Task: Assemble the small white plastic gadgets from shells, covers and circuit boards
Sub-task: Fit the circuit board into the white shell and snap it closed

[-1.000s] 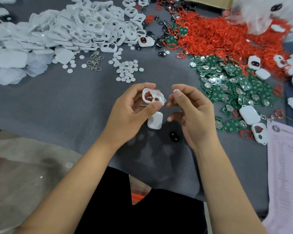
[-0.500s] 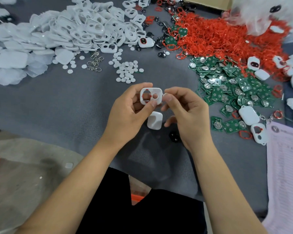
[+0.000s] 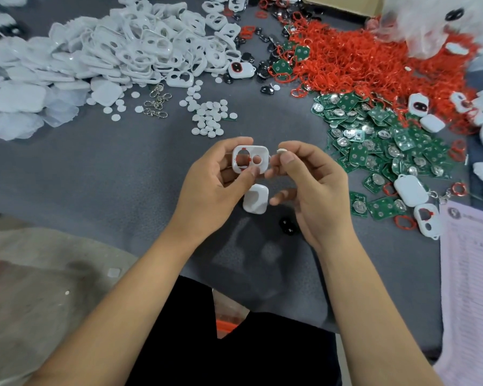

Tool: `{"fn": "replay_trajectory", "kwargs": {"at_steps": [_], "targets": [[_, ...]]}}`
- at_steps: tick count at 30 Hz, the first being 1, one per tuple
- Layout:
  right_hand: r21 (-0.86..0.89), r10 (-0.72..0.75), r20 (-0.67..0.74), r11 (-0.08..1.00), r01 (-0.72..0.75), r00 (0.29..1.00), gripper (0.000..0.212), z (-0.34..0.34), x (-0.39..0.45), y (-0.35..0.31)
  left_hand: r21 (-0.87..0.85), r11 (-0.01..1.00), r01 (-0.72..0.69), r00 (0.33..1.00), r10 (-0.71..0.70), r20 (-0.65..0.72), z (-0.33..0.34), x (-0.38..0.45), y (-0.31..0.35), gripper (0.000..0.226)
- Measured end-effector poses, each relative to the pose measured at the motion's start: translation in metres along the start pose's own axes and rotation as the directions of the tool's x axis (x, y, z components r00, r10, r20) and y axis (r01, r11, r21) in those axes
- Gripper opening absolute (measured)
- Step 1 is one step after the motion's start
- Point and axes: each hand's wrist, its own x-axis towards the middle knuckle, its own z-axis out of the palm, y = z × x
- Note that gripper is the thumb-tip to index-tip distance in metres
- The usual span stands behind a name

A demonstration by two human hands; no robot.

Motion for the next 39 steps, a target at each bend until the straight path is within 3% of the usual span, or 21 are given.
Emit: {"fn": "replay_trajectory", "kwargs": {"at_steps": [3,8,13,18,26,35,39], "targets": [[-0.061,-0.024,-0.003,0.998,0.024,1.0,0.012,0.0,0.0,0.001,0.012,1.0,-0.003,1.0,0.003,-0.002,0.0,0.0,-0.001,0.037],[-0.367,-0.169,-0.004,0.917,0.155,0.986,0.011,0.002,0.0,0.008,0.027,1.0,0.013,1.0,-0.013,-0.014,0.0,0.001,-0.004,0.03],[-0.469,-0.206,-0.038,0.868,0.165,0.978,0.007,0.003,-0.001,0.009,0.072,0.997,0.031,0.999,-0.029,-0.021,0.0,0.001,-0.004,0.016],[-0.649,-0.324,0.0,0.72,0.247,0.946,0.007,0.005,-0.002,0.01,0.093,0.995,0.044,0.999,-0.044,0.0,0.001,0.0,-0.001,0.012],[-0.709,-0.342,-0.008,0.665,0.236,0.94,0.009,0.009,-0.003,0.013,0.159,0.987,0.031,0.999,-0.035,0.022,0.003,0.0,0.004,0.011],[-0.709,-0.299,-0.081,0.687,0.156,0.951,0.004,0.013,-0.004,0.014,0.161,0.987,-0.006,0.999,0.0,0.038,0.003,-0.002,0.006,0.013],[-0.726,-0.292,-0.105,0.676,0.127,0.951,0.017,0.012,-0.005,0.015,0.2,0.98,-0.016,1.0,0.01,0.029,0.002,-0.001,0.003,0.012]]}}
